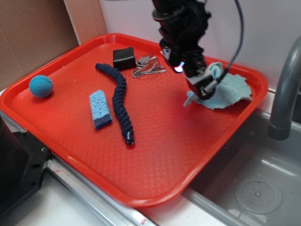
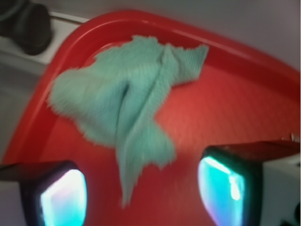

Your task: Grab the blue cloth.

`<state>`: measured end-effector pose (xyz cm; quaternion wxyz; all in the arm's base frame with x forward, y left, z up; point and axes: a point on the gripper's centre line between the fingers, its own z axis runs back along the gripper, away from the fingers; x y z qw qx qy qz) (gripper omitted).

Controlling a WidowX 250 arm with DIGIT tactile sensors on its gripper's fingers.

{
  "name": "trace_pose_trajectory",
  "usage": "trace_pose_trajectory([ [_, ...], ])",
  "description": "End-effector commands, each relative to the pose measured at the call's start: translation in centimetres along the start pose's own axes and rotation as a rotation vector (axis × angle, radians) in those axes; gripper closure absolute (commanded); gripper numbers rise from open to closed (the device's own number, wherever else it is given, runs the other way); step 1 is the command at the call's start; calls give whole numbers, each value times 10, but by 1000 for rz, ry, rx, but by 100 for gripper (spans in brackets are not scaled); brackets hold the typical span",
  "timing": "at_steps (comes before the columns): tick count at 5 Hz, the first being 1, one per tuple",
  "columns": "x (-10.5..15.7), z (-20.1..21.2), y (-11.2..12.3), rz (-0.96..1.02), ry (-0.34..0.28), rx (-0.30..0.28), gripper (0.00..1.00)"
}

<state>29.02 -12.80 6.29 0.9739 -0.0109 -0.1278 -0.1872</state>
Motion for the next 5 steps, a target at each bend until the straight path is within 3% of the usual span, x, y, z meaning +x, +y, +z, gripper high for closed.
trace_pose_trajectory([
  [1, 48, -6, -17, -58, -25, 18, 0],
  [2, 52, -9, -13, -51, -4, -7, 10],
  [3, 50, -13, -8, -39, 24, -35, 100],
  [5, 45, -27, 27, 77, 136, -20, 100],
])
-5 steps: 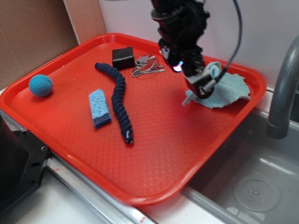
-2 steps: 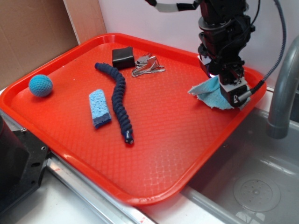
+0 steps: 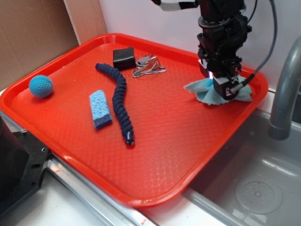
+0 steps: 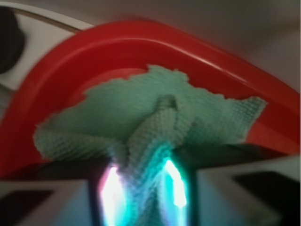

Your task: Grab the blue cloth.

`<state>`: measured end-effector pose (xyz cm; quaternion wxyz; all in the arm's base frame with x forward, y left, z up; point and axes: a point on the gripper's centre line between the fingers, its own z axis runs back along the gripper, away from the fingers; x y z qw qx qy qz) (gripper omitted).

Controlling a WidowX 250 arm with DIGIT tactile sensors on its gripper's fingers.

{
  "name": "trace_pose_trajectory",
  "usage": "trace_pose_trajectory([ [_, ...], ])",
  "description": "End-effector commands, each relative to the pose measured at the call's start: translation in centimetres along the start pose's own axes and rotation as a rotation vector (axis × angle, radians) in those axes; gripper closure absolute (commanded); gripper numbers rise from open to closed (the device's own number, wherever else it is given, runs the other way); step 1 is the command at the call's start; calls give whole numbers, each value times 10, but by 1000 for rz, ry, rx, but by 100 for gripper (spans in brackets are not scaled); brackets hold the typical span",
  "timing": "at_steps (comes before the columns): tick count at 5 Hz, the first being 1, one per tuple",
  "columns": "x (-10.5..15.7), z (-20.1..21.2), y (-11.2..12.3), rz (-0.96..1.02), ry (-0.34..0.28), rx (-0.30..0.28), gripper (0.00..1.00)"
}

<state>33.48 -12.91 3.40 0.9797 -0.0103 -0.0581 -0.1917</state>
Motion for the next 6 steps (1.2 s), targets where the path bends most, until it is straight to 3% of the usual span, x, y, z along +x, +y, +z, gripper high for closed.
trace_pose_trajectory([
  [1, 2, 28, 16, 112, -12, 69, 100],
  [3, -69, 138, 58, 337, 30, 119, 100],
  [4, -109, 183, 74, 432, 77, 61, 100],
  [5, -134, 200, 78, 402, 25, 31, 100],
  [6, -143, 218, 63, 357, -31, 39, 100],
])
